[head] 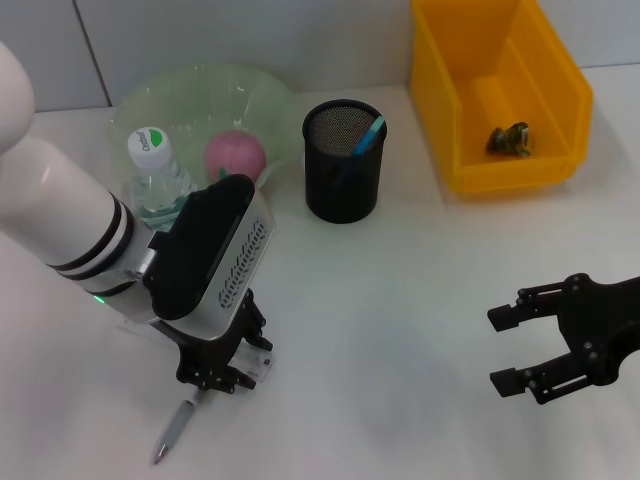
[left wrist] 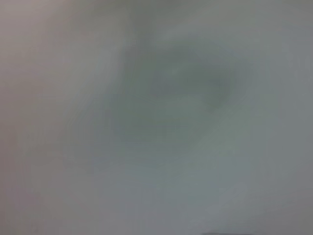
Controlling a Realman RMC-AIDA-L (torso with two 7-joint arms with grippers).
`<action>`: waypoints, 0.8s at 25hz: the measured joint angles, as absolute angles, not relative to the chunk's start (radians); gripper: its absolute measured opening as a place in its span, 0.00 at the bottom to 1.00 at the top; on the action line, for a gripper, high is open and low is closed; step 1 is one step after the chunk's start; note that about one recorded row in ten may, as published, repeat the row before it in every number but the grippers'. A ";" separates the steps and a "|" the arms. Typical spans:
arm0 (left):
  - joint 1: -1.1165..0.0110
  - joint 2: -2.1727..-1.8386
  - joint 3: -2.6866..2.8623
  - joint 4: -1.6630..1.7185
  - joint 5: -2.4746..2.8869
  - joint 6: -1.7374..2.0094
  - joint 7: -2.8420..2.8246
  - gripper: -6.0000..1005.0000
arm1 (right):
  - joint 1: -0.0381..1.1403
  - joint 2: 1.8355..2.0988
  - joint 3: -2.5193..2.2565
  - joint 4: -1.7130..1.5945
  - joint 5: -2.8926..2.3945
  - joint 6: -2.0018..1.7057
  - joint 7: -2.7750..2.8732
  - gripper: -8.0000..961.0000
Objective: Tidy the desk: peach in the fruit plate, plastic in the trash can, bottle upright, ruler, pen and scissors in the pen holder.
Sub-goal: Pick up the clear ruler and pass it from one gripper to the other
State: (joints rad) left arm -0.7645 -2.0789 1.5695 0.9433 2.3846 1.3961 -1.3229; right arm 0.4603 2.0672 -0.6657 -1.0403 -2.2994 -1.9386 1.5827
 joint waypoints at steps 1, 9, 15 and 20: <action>-0.765 -2.079 1.569 0.946 2.384 1.400 -1.324 0.42 | 0.461 2.067 -0.666 -1.040 -2.299 -1.939 1.583 0.87; -0.767 -2.078 1.569 0.948 2.382 1.407 -1.321 0.38 | 0.462 2.067 -0.666 -1.045 -2.300 -1.940 1.585 0.87; -0.761 -2.078 1.568 0.967 2.378 1.407 -1.324 0.38 | 0.465 2.067 -0.665 -1.047 -2.301 -1.939 1.588 0.87; -0.722 -2.076 1.567 1.043 2.344 1.407 -1.335 0.38 | 0.463 2.072 -0.654 -1.076 -2.290 -1.935 1.588 0.87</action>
State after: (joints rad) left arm -0.7221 -2.0762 1.5674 1.0432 2.3443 1.4074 -1.3352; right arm 0.4626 2.0716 -0.6542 -1.0760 -2.2905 -1.9351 1.5876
